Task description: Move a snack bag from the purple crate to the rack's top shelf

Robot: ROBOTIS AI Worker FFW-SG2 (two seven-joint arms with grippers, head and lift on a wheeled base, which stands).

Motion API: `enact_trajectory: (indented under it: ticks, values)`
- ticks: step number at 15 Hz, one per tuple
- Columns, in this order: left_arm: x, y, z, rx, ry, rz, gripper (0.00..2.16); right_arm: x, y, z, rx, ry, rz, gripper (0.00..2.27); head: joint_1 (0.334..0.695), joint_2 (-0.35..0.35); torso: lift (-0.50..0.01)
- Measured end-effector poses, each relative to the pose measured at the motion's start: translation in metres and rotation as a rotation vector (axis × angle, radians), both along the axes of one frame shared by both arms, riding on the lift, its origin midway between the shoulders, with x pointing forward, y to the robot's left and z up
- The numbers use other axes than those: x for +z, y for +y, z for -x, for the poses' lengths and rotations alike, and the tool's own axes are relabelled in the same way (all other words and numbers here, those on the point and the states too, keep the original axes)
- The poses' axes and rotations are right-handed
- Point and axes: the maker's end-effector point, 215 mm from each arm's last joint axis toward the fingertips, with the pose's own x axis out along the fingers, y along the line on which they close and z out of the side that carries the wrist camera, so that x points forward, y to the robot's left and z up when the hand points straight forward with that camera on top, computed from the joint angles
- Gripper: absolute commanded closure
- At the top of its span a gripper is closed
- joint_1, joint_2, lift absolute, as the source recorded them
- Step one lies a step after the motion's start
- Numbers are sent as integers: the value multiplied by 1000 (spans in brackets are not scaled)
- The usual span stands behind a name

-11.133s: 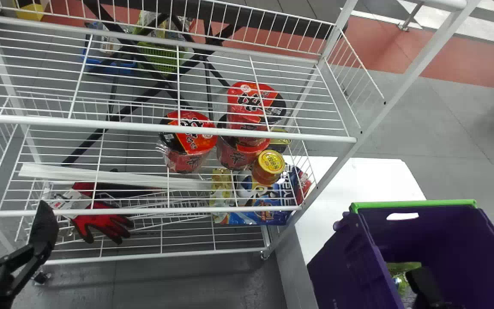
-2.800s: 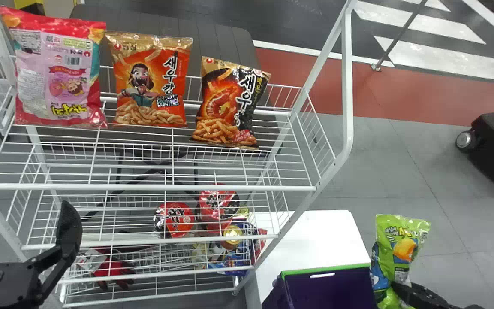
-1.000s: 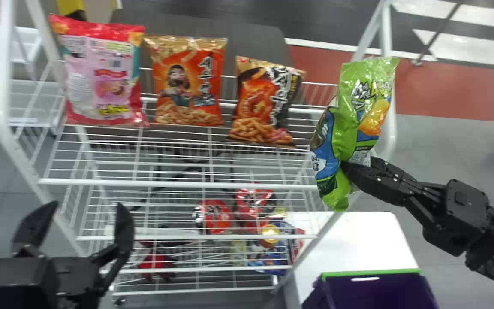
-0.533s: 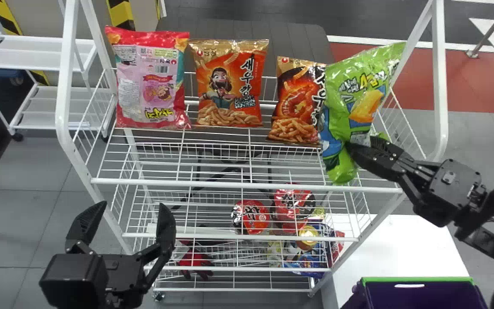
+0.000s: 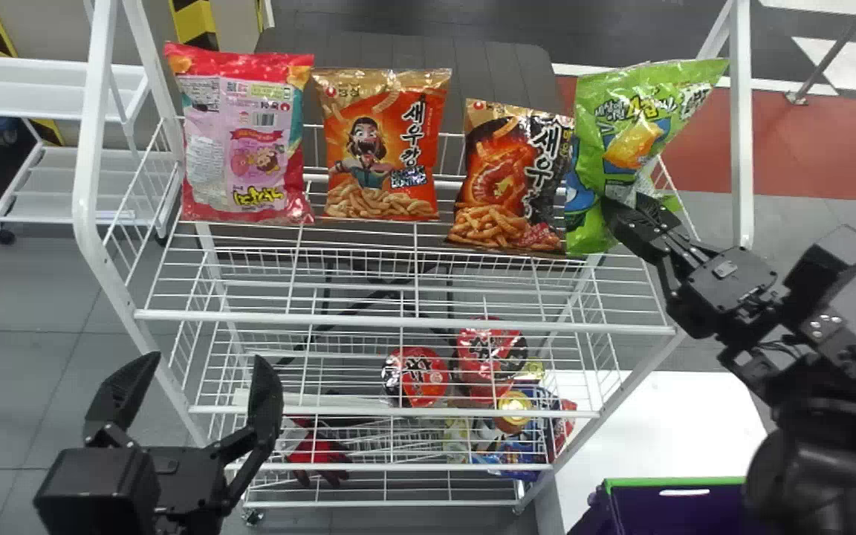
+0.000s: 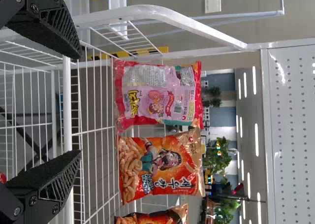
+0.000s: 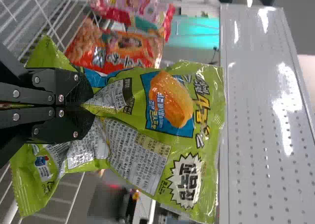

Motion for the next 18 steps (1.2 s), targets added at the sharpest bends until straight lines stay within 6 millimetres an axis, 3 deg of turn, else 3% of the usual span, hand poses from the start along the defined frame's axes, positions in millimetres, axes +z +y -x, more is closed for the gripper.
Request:
enact_trajectory:
  ticks: [9, 18]
  values:
    - [1, 1, 2, 0, -9, 0, 137, -32, -21, -34, -245, -33, -23, 1669, 695, -161, 1]
    - [4, 7, 6, 7, -23, 1, 137, -59, -30, -62, -362, -24, -2, 1663, 695, -158, 1]
